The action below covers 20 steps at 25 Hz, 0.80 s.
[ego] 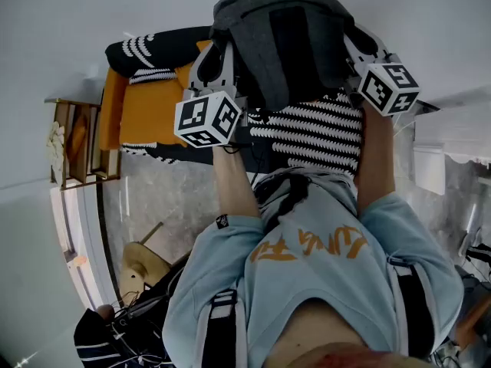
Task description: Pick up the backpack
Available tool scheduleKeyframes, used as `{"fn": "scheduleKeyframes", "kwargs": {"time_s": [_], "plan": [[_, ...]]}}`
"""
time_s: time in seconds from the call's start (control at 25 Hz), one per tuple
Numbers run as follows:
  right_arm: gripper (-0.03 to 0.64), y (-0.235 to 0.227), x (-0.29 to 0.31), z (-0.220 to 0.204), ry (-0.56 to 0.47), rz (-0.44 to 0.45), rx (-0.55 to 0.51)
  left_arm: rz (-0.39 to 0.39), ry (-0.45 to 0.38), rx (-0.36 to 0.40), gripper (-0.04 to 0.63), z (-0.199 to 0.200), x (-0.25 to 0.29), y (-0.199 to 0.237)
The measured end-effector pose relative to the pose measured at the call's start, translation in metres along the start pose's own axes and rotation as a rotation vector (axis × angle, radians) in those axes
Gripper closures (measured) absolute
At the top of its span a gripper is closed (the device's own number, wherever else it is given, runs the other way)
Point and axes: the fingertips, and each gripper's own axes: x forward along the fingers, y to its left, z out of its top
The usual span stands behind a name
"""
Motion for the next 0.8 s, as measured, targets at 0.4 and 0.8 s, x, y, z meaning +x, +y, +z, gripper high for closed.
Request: {"fn": "scheduleKeyframes", "kwargs": {"time_s": [0.4, 0.8], "plan": [[0.525, 0.005, 0.007, -0.005, 0.003, 0.019, -0.003, 0.017, 0.006, -0.021, 0.509, -0.004, -0.001, 0.01], [0.523, 0.008, 0.022, -0.011, 0.014, 0.046, 0.002, 0.041, 0.017, -0.02, 0.509, -0.008, 0.001, 0.023]]}}
